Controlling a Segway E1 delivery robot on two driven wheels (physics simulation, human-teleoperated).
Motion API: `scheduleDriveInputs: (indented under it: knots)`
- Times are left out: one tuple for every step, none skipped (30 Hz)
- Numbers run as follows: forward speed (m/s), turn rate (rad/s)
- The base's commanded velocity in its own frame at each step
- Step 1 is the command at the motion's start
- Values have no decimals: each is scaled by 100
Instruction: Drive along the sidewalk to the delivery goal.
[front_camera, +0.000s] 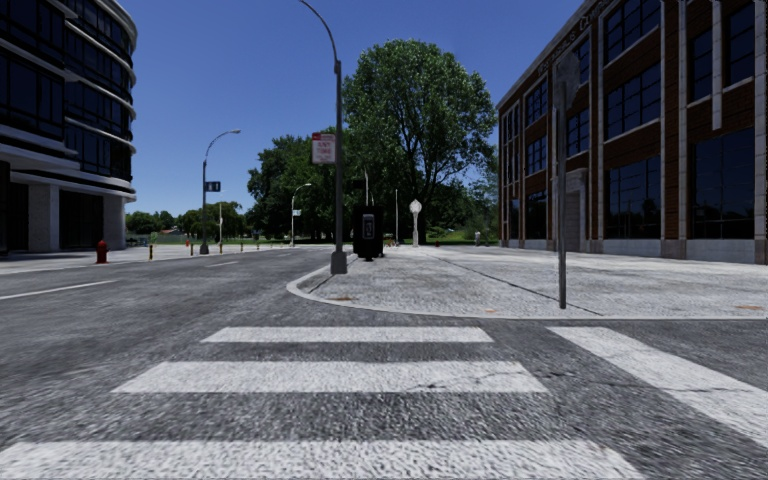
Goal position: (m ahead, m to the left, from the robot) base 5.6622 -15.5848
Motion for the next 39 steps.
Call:
scheduleDriveInputs:
  knots:
    - [200, 0]
    - [200, 0]
    - [200, 0]
    - [200, 0]
    - [200, 0]
    - [200, 0]
    - [200, 0]
    - [200, 0]
    - [200, 0]
    - [200, 0]
    - [200, 0]
    - [200, 0]
    - [200, 0]
    - [200, 0]
    - [200, 0]
    - [200, 0]
    - [200, 0]
    - [200, 0]
    - [200, 0]
    - [200, 0]
    - [200, 0]
    - [200, 0]
    - [200, 0]
    - [200, 0]
    - [200, 0]
    - [200, 0]
    - [200, 0]
    - [200, 0]
    - [200, 0]
    - [200, 0]
    - [200, 0]
    - [200, 0]
    - [200, 0]
    - [200, 0]
    - [200, 0]
    - [200, 0]
    - [200, 0]
    - [200, 0]
    - [200, 0]
